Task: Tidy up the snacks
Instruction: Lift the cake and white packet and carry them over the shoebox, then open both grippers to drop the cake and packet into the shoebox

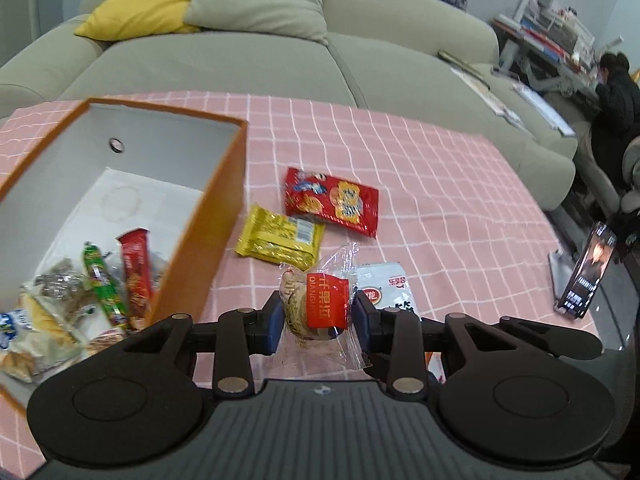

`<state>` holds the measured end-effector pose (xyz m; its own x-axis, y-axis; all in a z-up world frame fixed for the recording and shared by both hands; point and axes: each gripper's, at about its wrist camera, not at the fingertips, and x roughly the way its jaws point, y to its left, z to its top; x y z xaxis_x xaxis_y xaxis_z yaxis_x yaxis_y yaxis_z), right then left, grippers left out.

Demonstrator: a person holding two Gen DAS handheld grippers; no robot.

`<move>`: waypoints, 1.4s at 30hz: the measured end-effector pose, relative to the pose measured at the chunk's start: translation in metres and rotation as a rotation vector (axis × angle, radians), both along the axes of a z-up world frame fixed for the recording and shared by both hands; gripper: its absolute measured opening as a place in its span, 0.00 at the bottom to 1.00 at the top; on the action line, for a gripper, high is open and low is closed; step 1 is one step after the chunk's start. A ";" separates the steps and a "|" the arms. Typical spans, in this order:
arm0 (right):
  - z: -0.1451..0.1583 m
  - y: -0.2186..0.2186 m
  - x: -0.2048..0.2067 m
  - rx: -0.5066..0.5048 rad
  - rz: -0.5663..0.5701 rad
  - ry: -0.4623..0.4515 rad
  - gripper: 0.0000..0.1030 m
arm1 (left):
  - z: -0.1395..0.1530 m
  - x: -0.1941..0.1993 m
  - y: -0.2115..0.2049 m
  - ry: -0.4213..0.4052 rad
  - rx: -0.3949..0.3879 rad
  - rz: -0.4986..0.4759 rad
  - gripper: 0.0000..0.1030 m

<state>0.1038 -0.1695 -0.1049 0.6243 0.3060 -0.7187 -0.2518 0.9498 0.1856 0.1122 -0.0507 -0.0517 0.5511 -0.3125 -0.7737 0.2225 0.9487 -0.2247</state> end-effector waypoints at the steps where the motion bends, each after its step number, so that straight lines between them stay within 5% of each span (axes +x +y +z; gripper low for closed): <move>1: 0.005 0.003 0.000 0.006 0.004 -0.008 0.45 | 0.005 -0.001 0.005 -0.006 -0.004 0.005 0.39; 14: 0.081 0.066 0.023 0.039 0.159 -0.160 0.45 | 0.054 0.006 0.087 -0.091 0.060 0.106 0.39; 21: 0.096 0.114 0.051 0.027 0.251 -0.186 0.45 | 0.052 0.032 0.123 -0.055 0.123 0.148 0.39; 30: 0.075 0.170 0.104 -0.096 0.324 -0.167 0.44 | 0.016 0.070 0.154 0.047 0.179 0.185 0.39; 37: 0.040 0.188 0.139 -0.244 0.381 -0.110 0.44 | -0.013 0.084 0.147 0.102 0.299 0.107 0.39; 42: 0.021 0.193 0.146 -0.322 0.430 -0.089 0.44 | -0.027 0.091 0.144 0.121 0.313 0.080 0.39</move>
